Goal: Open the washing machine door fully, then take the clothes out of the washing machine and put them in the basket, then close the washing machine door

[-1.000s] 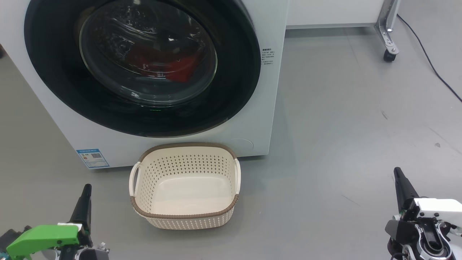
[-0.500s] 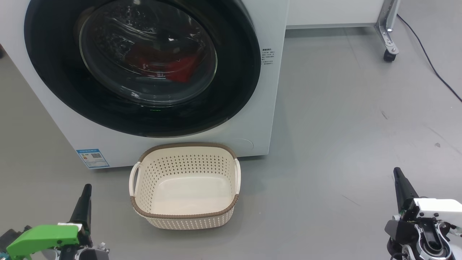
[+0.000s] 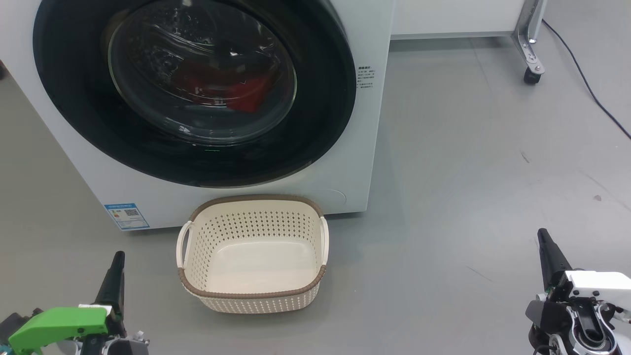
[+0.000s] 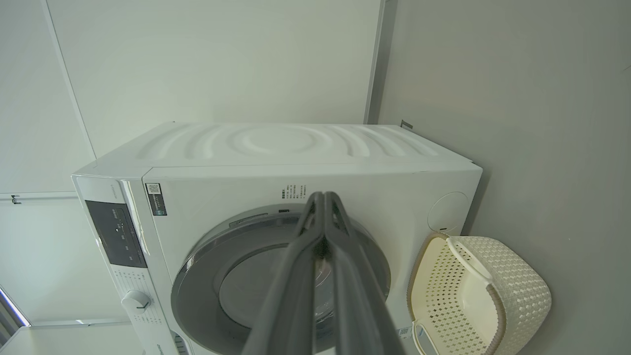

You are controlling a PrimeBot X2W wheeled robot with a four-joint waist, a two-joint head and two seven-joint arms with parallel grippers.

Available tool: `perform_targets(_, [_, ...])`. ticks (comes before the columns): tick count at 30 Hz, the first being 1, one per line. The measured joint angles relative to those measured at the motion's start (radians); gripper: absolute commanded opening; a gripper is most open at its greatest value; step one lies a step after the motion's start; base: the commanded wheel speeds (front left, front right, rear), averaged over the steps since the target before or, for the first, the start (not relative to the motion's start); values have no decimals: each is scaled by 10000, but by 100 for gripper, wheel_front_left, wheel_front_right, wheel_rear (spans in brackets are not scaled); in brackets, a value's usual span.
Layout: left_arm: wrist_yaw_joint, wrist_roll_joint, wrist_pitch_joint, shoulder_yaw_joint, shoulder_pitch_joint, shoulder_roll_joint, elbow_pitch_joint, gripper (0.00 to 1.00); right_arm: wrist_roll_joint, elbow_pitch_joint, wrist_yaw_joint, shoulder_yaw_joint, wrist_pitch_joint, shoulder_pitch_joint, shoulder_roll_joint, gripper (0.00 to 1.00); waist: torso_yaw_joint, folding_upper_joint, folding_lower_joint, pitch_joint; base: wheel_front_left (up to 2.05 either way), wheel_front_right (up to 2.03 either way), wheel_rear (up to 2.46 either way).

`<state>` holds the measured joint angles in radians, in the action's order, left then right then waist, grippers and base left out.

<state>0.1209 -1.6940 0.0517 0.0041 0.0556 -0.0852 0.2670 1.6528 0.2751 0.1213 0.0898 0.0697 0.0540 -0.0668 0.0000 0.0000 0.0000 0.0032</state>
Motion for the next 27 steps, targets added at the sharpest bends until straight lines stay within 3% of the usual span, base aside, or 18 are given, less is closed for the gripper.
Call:
perform_targets(8, [0,2,0,8,0,4,0,0,-4,0,0,4,42,0,4,0,0,0,0,0,0,0,0])
perform_targets(9, [0,2,0,10,0,4,0,100,-8,0,0,4,42,0,4,100,0,0,0,0,0,0,0])
perform_targets(16, [-13,-36,-4,-128,-493,326,560,100,-6,539,-8,-29,42,-569,326,100,-2,0,0,1,0,0,0])
perform_targets(27, [-13,4,-190,-405,-485,336,453,100,-21,405,-8,-8,-25,-586,263,100,-10,0,0,7,0,0,0])
